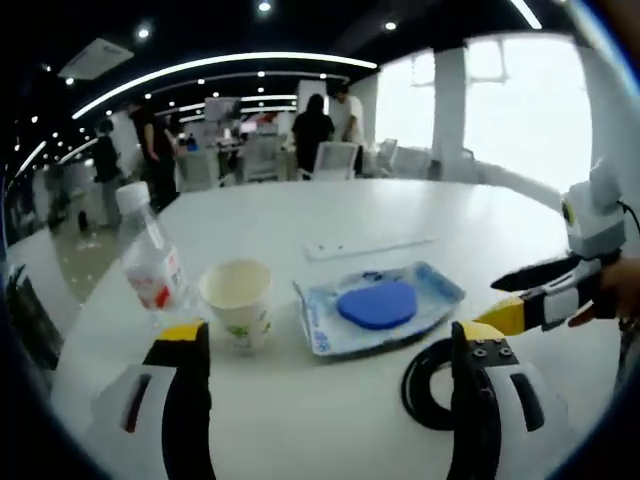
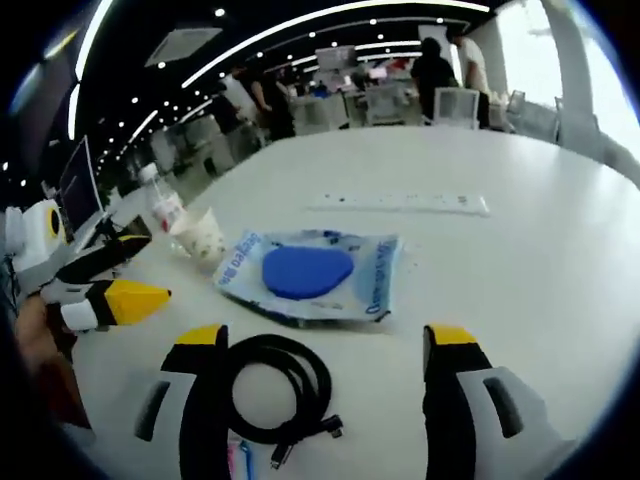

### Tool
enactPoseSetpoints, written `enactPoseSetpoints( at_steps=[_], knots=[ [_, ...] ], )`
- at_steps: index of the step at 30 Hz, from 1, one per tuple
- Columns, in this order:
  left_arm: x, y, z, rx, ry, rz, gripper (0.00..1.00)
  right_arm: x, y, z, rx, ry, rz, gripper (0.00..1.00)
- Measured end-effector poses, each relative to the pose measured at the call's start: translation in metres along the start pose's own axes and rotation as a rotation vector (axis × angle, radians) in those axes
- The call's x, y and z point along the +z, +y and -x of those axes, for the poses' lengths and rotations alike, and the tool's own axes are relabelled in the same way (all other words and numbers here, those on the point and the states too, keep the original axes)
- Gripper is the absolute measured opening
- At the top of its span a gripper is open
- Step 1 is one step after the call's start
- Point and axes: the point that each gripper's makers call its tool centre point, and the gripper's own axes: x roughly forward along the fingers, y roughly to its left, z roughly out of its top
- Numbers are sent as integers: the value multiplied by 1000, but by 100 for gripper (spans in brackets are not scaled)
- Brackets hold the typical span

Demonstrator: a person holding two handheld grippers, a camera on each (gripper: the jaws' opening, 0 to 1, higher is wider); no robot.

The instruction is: Arrange the tabletop items into an orderly group along one side of the table until the central work area is clear of visible clutter.

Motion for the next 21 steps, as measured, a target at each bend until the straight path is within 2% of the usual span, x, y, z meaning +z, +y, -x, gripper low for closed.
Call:
enactPoseSetpoints(
  at_steps=[3, 7, 8, 9, 12, 15, 17, 21],
  knots=[
    [5, -7, 8, -26, -11, -25, 99, -6, 5, 1, 15, 11, -2, 78],
    [5, -12, 21, -48, -1, -38, 99, -15, 10, 2, 32, 32, 4, 78],
    [4, -13, 23, -50, -1, -30, 99, -18, 11, 2, 28, 41, 35, 78],
    [1, -20, 26, -87, 4, -50, 99, -21, 11, 2, 22, 50, 76, 77],
    [-6, -27, 34, -111, 39, -125, 99, -29, 14, 0, 34, 65, 51, 76],
    [-5, -35, 46, -144, 19, -129, 99, -35, 13, 0, 16, 81, 106, 71],
    [-6, -40, 57, -160, 33, -134, 99, -38, 14, -2, 18, 90, 105, 68],
    [-2, -46, 72, -190, 18, -123, 99, -47, 16, -5, 32, 110, 95, 62]
  ],
)
